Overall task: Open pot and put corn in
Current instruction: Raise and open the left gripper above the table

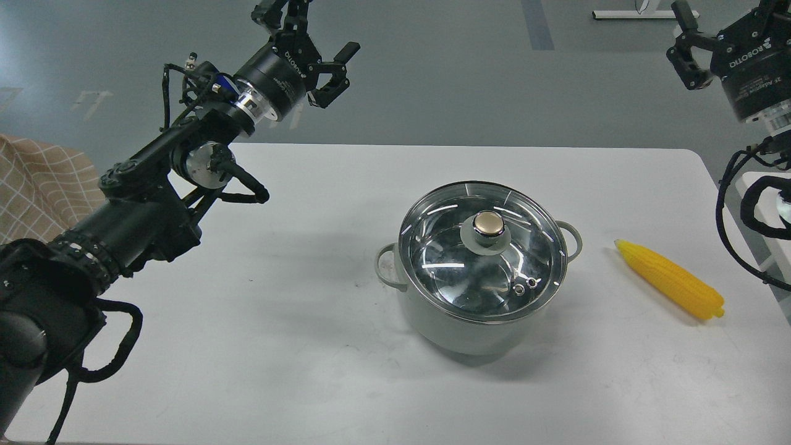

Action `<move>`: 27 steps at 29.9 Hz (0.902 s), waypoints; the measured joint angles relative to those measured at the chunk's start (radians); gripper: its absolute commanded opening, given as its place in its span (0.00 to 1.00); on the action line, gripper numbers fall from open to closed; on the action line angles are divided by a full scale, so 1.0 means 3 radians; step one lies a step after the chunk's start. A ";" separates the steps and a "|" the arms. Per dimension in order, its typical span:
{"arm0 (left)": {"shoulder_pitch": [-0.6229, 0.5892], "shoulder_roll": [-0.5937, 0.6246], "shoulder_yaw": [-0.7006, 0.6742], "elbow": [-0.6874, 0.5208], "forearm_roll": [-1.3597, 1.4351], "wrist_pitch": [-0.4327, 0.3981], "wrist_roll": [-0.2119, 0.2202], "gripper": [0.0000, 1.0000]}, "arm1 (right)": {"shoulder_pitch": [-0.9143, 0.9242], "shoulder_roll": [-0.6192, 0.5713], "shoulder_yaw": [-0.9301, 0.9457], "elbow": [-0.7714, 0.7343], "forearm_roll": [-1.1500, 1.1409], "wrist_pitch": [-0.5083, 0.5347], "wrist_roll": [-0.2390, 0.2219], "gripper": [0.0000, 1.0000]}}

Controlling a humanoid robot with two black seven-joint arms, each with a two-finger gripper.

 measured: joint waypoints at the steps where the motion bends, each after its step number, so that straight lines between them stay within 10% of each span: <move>1: 0.0011 -0.0011 -0.0001 0.0002 0.0000 0.0000 -0.0001 0.98 | -0.0003 0.0000 0.0001 0.0000 -0.0001 -0.0002 0.0000 1.00; 22: 0.0104 -0.0016 -0.0033 0.0148 -0.0035 0.0000 -0.0047 0.98 | -0.0030 0.0046 -0.0029 -0.0205 0.0001 -0.0010 -0.0001 1.00; 27: 0.0124 -0.0047 -0.0184 0.0218 -0.0079 0.0000 -0.0294 0.98 | -0.0004 0.0111 -0.0070 -0.0276 0.0001 -0.0012 -0.0001 1.00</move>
